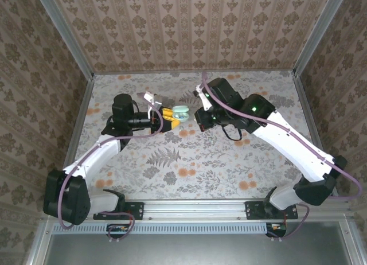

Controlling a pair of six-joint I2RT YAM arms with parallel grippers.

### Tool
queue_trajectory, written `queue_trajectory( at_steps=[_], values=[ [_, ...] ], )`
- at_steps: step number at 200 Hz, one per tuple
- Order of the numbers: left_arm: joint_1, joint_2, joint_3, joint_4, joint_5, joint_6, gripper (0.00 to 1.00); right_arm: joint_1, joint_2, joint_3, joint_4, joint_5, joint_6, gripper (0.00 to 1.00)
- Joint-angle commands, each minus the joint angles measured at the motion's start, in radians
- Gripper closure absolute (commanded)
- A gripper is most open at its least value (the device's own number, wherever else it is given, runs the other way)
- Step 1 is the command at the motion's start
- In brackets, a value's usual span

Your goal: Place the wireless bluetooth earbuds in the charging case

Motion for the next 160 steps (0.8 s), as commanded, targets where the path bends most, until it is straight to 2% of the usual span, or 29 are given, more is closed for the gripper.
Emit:
queue_trajectory(
  at_steps=[1, 64, 160],
  values=[
    [-0.006, -0.030, 0.006, 0.020, 0.025, 0.038, 0.98, 0.003, 0.027, 0.052, -0.049, 0.053, -0.027, 1.00],
    [-0.011, -0.030, 0.006, 0.022, 0.026, 0.042, 0.98, 0.019, 0.107, 0.146, -0.058, 0.030, -0.051, 1.00],
    [-0.012, -0.031, 0.009, 0.018, 0.028, 0.047, 0.98, 0.036, 0.175, 0.197, -0.108, 0.042, -0.098, 1.00]
  ],
)
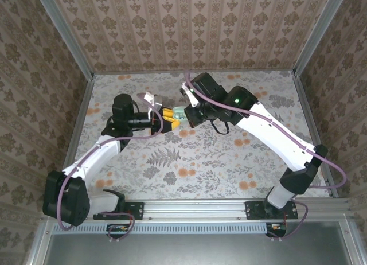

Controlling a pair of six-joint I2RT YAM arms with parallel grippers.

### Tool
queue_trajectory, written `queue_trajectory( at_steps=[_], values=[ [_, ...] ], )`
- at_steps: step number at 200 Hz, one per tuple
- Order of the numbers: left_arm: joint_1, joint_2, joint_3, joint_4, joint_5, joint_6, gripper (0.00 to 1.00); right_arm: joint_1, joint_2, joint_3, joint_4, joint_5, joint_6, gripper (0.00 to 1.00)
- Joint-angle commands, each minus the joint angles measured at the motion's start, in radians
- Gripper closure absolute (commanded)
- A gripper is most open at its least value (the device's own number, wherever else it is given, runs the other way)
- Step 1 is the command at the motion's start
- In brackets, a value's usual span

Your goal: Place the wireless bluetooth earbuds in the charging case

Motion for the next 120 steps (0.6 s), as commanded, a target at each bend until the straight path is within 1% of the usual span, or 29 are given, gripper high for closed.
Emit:
queue_trajectory(
  at_steps=[1, 93, 120],
  values=[
    [-0.005, -0.024, 0.009, 0.024, 0.028, 0.029, 0.98, 0.011, 0.019, 0.035, -0.051, 0.029, -0.028, 1.00],
    [-0.008, -0.018, 0.017, 0.021, 0.026, 0.031, 0.98, 0.023, 0.065, 0.080, -0.091, 0.023, -0.071, 1.00],
    [-0.010, -0.017, 0.015, 0.019, 0.025, 0.033, 0.97, 0.024, 0.069, 0.081, -0.098, 0.004, -0.072, 0.96]
  ],
)
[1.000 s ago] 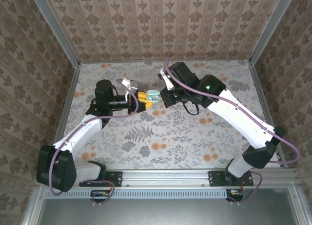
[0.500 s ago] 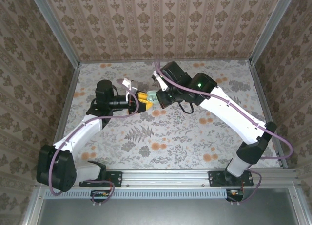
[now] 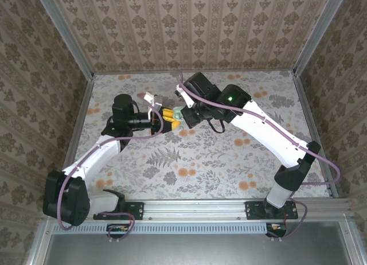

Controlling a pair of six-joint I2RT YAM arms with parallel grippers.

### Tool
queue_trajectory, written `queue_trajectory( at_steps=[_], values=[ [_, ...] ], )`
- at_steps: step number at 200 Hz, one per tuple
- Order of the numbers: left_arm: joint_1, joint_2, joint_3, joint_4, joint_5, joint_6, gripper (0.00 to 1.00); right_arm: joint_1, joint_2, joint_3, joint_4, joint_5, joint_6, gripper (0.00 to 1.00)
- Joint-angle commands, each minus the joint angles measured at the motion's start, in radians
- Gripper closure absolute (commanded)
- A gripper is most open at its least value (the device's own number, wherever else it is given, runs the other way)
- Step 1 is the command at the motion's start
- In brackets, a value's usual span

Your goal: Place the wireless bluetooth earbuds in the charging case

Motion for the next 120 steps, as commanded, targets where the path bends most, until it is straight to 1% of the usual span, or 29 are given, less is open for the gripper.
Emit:
queue_trajectory(
  at_steps=[1, 52, 120],
  values=[
    [-0.010, -0.017, 0.015, 0.024, 0.024, 0.027, 0.97, 0.011, 0.017, 0.028, -0.060, -0.009, -0.018, 0.96],
    [-0.011, -0.018, 0.015, 0.023, 0.024, 0.027, 0.97, 0.011, 0.006, 0.031, -0.051, 0.008, -0.001, 0.84],
    [-0.012, -0.023, 0.010, 0.024, 0.023, 0.028, 0.97, 0.008, -0.002, 0.033, -0.031, -0.002, 0.010, 0.79]
  ],
)
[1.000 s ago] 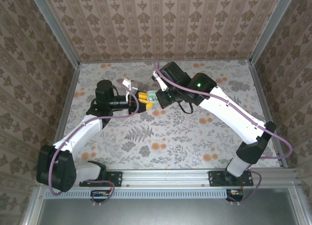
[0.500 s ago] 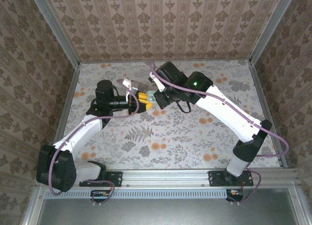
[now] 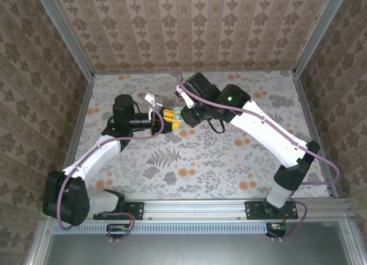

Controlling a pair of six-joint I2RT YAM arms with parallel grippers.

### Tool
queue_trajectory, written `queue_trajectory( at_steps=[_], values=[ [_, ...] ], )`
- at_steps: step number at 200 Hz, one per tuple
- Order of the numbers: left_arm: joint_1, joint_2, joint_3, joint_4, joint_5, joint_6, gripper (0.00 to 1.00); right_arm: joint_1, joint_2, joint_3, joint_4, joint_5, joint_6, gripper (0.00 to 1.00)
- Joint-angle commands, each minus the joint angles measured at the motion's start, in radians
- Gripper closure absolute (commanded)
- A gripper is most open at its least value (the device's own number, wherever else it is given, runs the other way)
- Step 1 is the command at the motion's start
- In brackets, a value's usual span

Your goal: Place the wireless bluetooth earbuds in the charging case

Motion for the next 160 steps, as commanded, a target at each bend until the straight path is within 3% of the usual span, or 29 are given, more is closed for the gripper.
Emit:
queue_trajectory(
  at_steps=[1, 160],
  values=[
    [-0.007, -0.024, 0.011, 0.031, 0.022, 0.028, 0.97, 0.007, -0.004, 0.030, -0.021, -0.003, 0.008, 0.79],
    [-0.010, -0.024, 0.009, 0.022, 0.016, 0.037, 0.97, -0.008, -0.017, 0.073, -0.013, -0.046, 0.046, 0.73]
  ],
)
